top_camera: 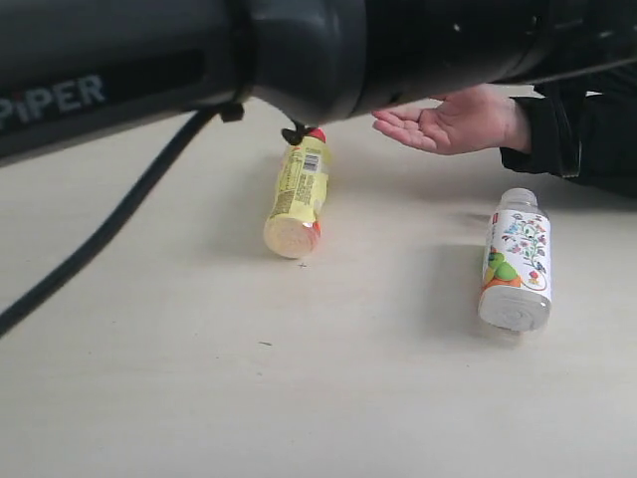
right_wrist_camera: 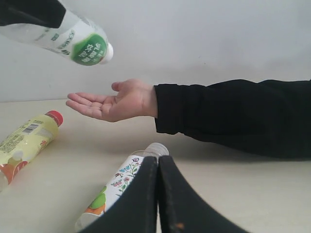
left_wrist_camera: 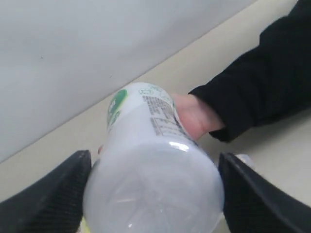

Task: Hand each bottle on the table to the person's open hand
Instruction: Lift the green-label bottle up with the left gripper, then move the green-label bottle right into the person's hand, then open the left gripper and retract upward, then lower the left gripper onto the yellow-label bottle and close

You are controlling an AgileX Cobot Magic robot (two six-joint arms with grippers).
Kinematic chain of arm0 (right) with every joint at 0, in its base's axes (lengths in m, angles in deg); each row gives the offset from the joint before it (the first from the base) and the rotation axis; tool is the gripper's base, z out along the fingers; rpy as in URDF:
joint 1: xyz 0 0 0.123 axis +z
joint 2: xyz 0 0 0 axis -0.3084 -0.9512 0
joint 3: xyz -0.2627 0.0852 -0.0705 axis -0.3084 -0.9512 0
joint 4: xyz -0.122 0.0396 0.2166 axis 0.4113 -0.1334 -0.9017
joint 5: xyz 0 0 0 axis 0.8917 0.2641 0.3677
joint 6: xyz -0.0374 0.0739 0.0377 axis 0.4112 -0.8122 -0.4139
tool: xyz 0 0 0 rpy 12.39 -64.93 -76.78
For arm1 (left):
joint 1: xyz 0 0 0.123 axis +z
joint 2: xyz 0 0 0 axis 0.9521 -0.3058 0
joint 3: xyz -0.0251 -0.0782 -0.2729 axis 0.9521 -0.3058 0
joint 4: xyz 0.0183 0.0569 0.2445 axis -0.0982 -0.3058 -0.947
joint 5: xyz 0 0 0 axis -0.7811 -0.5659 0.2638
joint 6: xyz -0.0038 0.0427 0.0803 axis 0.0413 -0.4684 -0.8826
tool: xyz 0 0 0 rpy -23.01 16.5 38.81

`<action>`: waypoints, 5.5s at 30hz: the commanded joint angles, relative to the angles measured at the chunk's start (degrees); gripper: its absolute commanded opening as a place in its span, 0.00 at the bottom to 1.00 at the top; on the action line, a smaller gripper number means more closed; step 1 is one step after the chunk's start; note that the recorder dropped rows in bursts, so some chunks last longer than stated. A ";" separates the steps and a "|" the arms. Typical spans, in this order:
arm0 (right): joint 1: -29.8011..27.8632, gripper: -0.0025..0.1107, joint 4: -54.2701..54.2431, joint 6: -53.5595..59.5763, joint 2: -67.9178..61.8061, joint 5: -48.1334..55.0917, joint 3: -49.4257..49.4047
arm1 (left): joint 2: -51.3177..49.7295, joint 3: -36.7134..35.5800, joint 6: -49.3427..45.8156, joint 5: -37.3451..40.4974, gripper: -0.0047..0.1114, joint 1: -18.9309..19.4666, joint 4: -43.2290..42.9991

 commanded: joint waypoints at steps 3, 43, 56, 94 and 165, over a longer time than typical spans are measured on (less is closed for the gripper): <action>-0.21 0.02 0.03 0.07 0.39 -0.48 -0.29 | -5.02 -0.17 12.87 -2.06 0.04 1.17 -13.90; -0.21 0.02 0.03 0.07 0.39 -0.60 -0.29 | -18.75 -0.17 26.67 -12.91 0.39 8.16 -12.95; -0.21 0.02 0.03 0.07 0.39 -0.60 -0.29 | -16.16 -0.17 22.14 -6.02 0.88 8.05 -8.89; -0.21 0.02 0.03 0.07 0.39 -0.60 -0.29 | 7.22 -0.17 -14.68 11.49 0.80 -8.01 7.25; -0.21 0.02 0.03 0.07 0.39 -0.48 -0.29 | -2.00 -12.82 -30.42 -1.98 0.61 30.08 52.20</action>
